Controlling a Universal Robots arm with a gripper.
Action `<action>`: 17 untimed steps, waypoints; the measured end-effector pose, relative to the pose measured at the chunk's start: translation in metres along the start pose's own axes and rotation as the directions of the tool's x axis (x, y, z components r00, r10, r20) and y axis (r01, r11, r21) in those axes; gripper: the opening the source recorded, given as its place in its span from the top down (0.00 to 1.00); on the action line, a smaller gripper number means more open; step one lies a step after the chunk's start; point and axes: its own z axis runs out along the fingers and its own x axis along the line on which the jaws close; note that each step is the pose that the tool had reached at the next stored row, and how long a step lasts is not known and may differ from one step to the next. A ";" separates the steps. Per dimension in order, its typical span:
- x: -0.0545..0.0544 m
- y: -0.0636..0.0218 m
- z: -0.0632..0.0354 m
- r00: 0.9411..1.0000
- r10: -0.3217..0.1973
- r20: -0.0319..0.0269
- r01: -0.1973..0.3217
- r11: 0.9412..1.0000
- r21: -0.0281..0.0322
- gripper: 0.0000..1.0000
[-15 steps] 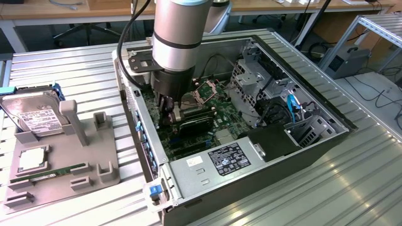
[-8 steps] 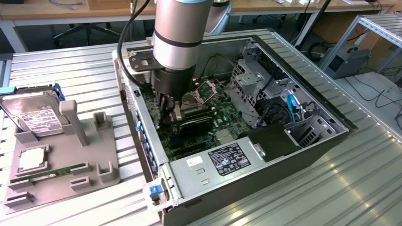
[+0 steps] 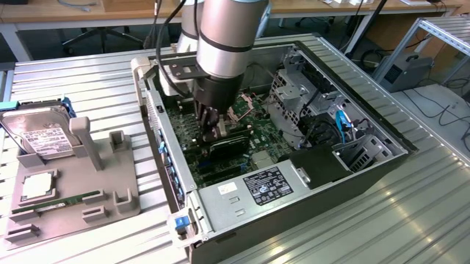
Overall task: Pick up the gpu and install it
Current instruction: 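Press down on the gpu until it lock into place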
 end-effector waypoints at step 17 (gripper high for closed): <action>0.000 -0.0591 -0.0060 1.000 -0.001 0.002 0.002 0.999 -0.038 0.89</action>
